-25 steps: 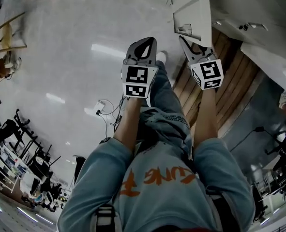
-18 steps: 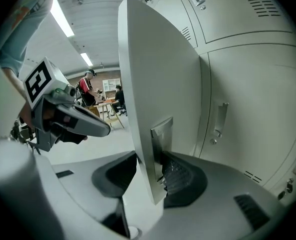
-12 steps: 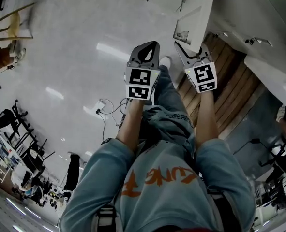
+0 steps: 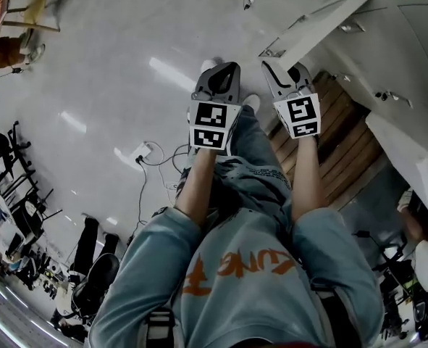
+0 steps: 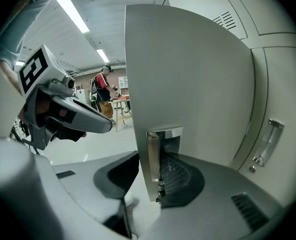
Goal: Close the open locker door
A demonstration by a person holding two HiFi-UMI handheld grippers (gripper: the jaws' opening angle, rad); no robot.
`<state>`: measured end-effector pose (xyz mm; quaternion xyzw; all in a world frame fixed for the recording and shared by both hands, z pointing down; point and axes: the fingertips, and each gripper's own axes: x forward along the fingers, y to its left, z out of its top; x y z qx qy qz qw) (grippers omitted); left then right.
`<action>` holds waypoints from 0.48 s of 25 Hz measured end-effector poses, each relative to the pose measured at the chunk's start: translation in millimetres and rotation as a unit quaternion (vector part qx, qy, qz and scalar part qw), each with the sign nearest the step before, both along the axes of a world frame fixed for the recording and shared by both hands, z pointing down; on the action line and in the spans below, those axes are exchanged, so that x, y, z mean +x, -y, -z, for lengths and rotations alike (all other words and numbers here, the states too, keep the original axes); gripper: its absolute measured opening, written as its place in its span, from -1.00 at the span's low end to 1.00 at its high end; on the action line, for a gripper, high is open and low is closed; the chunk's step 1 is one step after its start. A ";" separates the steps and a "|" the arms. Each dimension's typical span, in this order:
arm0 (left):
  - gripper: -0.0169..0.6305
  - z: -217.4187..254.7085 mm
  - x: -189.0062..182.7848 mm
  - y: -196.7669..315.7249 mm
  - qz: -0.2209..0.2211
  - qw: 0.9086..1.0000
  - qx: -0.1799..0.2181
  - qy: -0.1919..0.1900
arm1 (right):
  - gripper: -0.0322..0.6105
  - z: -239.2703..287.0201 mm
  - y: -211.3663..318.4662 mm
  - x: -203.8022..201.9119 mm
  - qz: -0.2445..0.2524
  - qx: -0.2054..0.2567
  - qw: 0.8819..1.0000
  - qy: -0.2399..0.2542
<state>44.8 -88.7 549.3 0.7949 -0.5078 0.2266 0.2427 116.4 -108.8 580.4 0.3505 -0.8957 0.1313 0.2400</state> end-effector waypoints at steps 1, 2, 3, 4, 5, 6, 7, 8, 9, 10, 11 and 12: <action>-0.89 1.9 -8.3 3.7 0.007 1.000 0.002 0.000 | -0.47 1.1 4.6 -7.1 0.002 0.000 1.000 0.000; -0.89 3.4 -16.1 7.4 0.014 1.000 0.003 0.000 | -0.47 2.0 9.1 -13.9 0.002 0.000 1.000 0.001; -0.89 4.3 -23.2 11.5 0.020 1.000 0.004 0.000 | -0.47 2.6 13.6 -20.2 0.001 0.000 1.000 0.003; -0.89 5.0 -29.1 16.0 0.025 1.000 0.005 0.000 | -0.47 2.6 18.3 -25.6 0.000 0.000 1.000 0.004; -0.89 5.5 -33.7 21.0 0.029 1.000 0.007 -0.001 | -0.48 1.9 23.3 -29.7 -0.002 0.000 1.000 0.004; -0.89 5.8 -36.9 26.1 0.032 0.999 0.009 -0.001 | -0.48 0.8 28.3 -32.8 -0.005 0.001 1.000 0.004; -0.89 6.0 -39.3 31.1 0.033 0.999 0.011 -0.002 | -0.49 -0.3 33.4 -35.4 -0.008 0.001 1.000 0.004; -0.89 5.8 -41.7 36.3 0.033 0.999 0.012 -0.003 | -0.50 -1.4 38.5 -37.9 -0.012 0.000 1.000 0.003; -0.89 5.7 -44.5 41.9 0.032 0.999 0.013 -0.004 | -0.50 -1.9 43.9 -40.9 -0.016 0.000 1.000 0.003; -0.89 5.9 -48.3 47.8 0.032 0.999 0.013 -0.005 | -0.51 -1.4 49.8 -44.7 -0.021 0.001 1.000 0.005; -0.89 6.4 -52.9 54.0 0.033 0.999 0.014 -0.007 | -0.51 -0.1 55.9 -49.4 -0.026 0.002 1.000 0.007; -0.89 6.9 -57.8 60.5 0.033 0.999 0.015 -0.009 | -0.52 1.5 62.1 -54.4 -0.032 0.002 0.999 0.010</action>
